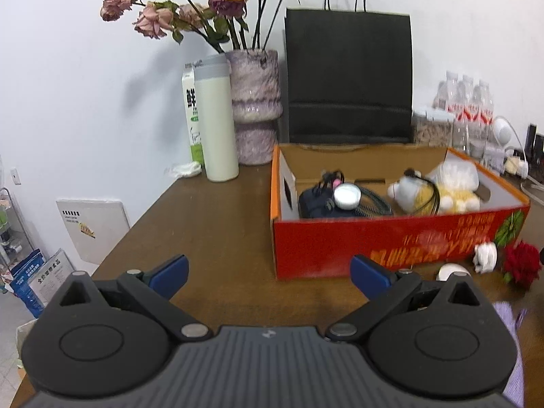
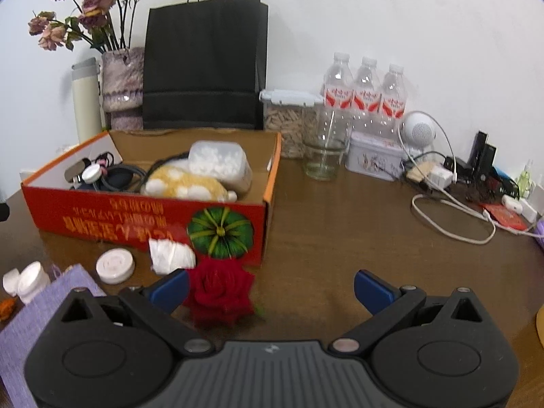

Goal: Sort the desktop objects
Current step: 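Withdraw both tools from the box back toward the desk items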

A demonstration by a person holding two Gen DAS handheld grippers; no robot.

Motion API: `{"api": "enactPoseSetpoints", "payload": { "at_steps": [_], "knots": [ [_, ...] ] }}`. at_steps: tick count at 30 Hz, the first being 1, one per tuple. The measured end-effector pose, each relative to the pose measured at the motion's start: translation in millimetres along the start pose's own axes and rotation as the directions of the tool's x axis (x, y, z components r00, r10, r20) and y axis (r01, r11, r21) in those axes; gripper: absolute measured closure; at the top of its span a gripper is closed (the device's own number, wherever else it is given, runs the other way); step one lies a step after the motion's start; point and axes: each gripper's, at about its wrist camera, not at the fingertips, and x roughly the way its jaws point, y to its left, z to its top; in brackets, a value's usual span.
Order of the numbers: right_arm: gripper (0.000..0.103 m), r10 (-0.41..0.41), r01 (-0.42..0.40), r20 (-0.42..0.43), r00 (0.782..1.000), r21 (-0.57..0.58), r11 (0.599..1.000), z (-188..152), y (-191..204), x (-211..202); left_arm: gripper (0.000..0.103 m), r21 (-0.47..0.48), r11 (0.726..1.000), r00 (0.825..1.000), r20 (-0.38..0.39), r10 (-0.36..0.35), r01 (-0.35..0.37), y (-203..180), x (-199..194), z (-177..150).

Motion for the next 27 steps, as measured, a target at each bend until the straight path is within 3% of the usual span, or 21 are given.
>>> {"api": "enactPoseSetpoints", "payload": {
  "at_steps": [11, 20, 27],
  "knots": [
    [0.000, 0.010, -0.011, -0.055, 0.998, -0.016, 1.000, -16, 7, 5, 0.000, 0.060, 0.996, 0.993, -0.104, -0.055, 0.061, -5, 1, -28],
    [0.000, 0.016, -0.019, -0.083, 0.996, -0.025, 1.000, -21, 10, 9, 0.000, 0.071, 0.989, 0.984, -0.133, -0.118, 0.129, -11, 0, -35],
    [0.000, 0.022, -0.024, -0.090, 0.996, -0.029, 0.999, -23, 11, 10, 0.000, 0.083, 0.986, 0.980, -0.150, -0.128, 0.141, -16, 3, -38]
  ]
}}
